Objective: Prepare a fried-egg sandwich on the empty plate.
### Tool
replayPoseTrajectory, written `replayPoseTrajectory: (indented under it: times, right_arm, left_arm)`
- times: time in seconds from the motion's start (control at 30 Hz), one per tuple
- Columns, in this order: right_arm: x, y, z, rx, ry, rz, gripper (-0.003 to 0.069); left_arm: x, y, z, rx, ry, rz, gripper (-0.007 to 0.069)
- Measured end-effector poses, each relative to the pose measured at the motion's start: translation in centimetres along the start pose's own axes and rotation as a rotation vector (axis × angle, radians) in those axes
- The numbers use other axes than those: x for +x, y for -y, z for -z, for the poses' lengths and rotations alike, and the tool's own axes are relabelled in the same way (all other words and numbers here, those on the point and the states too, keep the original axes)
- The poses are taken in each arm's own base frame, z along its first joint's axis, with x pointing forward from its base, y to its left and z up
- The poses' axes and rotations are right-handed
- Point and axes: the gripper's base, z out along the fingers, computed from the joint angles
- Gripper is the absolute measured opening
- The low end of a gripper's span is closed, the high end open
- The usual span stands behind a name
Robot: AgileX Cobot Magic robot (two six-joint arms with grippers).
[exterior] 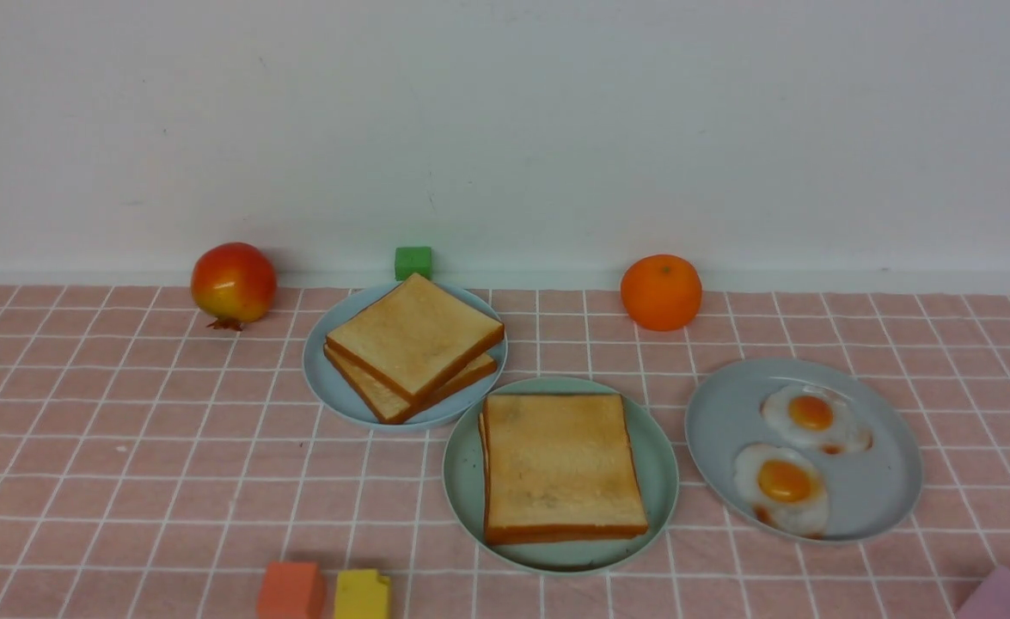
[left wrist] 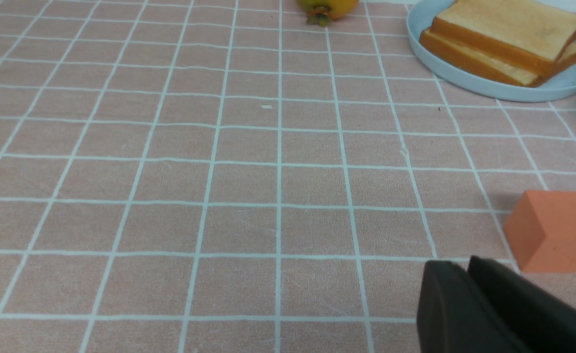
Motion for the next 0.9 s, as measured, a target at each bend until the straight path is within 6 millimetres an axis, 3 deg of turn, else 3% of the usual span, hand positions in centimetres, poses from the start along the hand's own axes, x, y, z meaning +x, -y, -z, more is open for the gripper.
replayPoseTrajectory:
  times: [0.9]
  right_arm:
    - [0.00, 0.00, 0.00, 0.000, 0.000, 0.000, 0.0166]
  left_arm:
    - [0.00, 0.00, 0.00, 0.000, 0.000, 0.000, 0.0115]
